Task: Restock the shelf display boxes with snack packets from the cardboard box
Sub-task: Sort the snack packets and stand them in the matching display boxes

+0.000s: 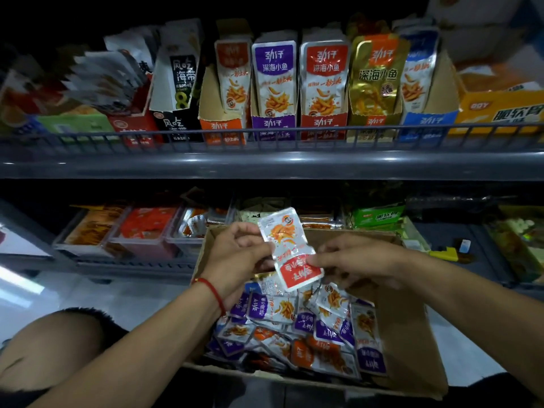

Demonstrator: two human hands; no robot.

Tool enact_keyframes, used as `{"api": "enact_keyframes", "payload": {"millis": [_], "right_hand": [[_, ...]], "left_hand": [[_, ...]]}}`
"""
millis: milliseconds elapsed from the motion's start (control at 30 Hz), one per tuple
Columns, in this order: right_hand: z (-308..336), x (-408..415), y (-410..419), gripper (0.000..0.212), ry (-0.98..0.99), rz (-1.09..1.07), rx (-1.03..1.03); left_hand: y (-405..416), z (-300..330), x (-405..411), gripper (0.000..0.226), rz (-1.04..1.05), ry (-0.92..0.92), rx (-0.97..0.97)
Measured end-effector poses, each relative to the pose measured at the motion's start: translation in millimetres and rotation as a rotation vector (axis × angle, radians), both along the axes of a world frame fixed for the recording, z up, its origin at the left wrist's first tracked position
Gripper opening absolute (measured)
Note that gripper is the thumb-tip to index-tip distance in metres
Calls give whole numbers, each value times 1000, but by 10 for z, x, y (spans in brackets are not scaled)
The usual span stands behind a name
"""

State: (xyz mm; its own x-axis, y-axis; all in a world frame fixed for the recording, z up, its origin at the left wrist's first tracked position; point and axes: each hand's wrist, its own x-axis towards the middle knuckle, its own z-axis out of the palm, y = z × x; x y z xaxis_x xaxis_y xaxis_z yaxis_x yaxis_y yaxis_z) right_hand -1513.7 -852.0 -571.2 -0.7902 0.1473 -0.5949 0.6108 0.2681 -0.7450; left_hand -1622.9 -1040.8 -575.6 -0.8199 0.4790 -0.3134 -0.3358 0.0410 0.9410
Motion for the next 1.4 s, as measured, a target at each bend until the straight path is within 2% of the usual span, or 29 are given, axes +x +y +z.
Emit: {"api": "enact_keyframes", "payload": {"millis": [100,167,267,333,467,633,700,767,833,933,1000,1133,1400], "right_hand": [[94,4,-100,24,125,-233,-261],[153,-5,-143,19,250,-425,-322],[243,10,-163,14,406,-493,-198],[333,13,-156,15,466,-480,-77],[549,9,-96,18,584,-549,-36],[774,-97,52,17,671,-633,24],[911,-162,84,13,705,-613,66],[1103,-231,116,12,751,-579,202],[1350,-307,213,13,833,-549,441],[1699,-418,408,20,928,-444,910],[1863,-513,490,27,922,-337,1122],[2033,-728,591,29,905,-189,1334],[1995,-902,743,26,820,-52,1460]], "left_hand": [[17,111,77,49,26,-73,103],[22,181,92,46,-14,-147,167],[34,287,52,31,-54,-224,225],[51,376,-4,23,-58,-161,201],[71,531,-125,20,-122,-9,141],[136,738,-257,30,-325,-179,288],[158,771,-314,35,-355,-169,323],[161,757,-369,40,-325,-113,320],[143,726,-430,44,-271,-57,265],[99,699,-496,30,-201,-17,210],[68,705,-512,24,-184,-4,205],[15,715,-519,17,-163,-5,204],[-24,705,-529,13,-166,23,199]]}}
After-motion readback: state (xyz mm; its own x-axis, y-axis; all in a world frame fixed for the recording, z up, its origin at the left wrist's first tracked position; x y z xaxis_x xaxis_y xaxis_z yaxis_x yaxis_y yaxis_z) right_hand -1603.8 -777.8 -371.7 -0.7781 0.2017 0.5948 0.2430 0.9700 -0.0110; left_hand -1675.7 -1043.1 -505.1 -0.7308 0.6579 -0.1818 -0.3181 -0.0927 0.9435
